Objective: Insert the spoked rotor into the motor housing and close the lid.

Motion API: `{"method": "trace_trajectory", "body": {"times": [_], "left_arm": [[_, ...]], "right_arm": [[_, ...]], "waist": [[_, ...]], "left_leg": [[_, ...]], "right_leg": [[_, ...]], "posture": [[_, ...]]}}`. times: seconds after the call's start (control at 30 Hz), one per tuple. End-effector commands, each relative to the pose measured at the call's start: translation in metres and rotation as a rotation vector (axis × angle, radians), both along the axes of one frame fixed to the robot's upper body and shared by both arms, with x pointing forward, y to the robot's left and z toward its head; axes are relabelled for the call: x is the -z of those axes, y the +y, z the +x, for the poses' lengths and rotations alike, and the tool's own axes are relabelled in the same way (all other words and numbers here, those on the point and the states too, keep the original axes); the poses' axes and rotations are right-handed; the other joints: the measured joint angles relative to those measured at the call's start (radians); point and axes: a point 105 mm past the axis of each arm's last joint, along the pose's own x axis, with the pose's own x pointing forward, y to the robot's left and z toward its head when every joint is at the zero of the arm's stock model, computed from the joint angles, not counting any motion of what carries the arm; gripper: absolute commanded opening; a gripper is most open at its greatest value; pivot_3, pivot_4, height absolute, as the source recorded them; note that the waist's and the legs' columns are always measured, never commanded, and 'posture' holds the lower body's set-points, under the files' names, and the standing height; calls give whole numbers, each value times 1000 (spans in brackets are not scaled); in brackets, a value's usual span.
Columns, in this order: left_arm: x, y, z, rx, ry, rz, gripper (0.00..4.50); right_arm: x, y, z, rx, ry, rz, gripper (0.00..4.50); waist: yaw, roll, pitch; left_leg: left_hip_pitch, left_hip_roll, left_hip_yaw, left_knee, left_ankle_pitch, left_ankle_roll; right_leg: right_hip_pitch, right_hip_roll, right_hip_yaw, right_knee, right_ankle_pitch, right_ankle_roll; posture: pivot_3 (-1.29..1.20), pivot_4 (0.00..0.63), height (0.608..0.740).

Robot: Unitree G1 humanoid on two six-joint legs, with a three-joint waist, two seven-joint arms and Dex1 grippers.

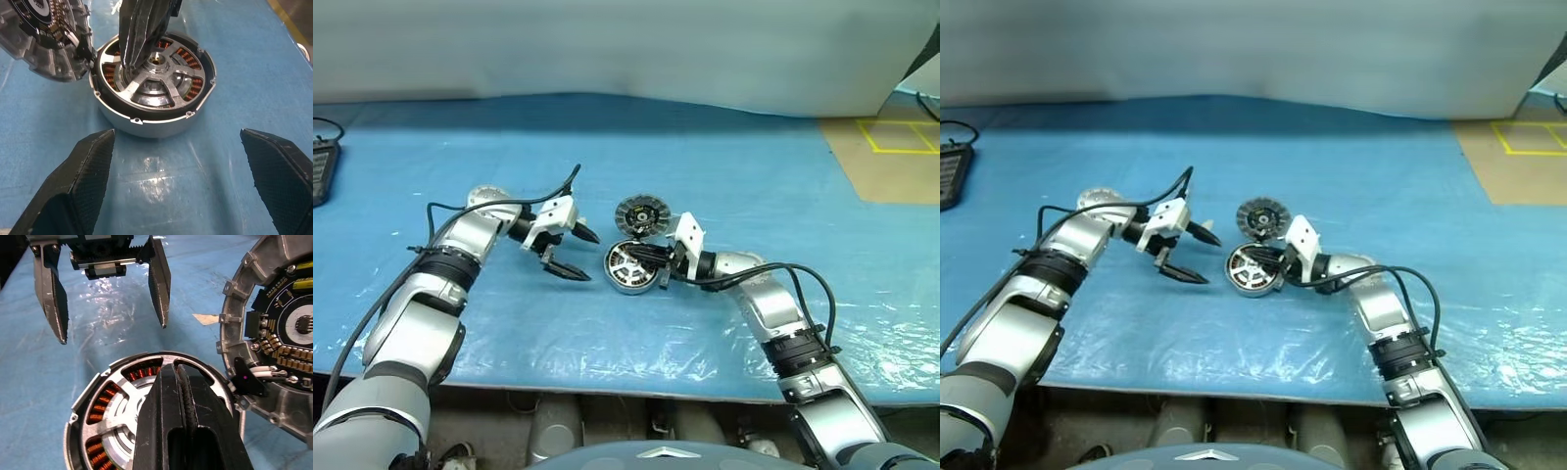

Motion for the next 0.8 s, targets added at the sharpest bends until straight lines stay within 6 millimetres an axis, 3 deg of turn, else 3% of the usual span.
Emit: {"method": "trace_trajectory", "body": {"times": [0.03,0.2,0.37,0.57,0.8], "left_arm": [[-11,0,1,-12,-40,-30,4293],[-9,1,-1,-26,-34,-36,4293],[-8,-1,-2,-33,-28,-47,4293],[-4,2,1,-92,-11,-70,4293],[3,3,2,-167,10,-116,4293]], "right_arm": [[7,-4,2,16,-3,-48,0],[18,-7,-3,-3,-3,-138,0],[12,-5,-3,-3,-17,-120,0],[-23,-5,-8,4,-65,22,0],[-44,-42,-10,109,-99,-33,0]], "waist": [[-1,0,0],[-1,0,0],[-1,0,0],[-1,0,0],[2,0,0]], "left_leg": [[0,0,0,0,0,0],[0,0,0,0,0,0],[0,0,0,0,0,0],[0,0,0,-1,0,0],[0,-1,0,-2,0,0]], "right_leg": [[0,0,0,0,0,0],[1,0,1,0,0,0],[1,0,1,0,0,0],[1,0,1,0,0,0],[0,0,1,-1,0,0]], "posture": [[0,150,740],[0,150,740],[0,150,740],[0,150,740],[0,150,740]]}}
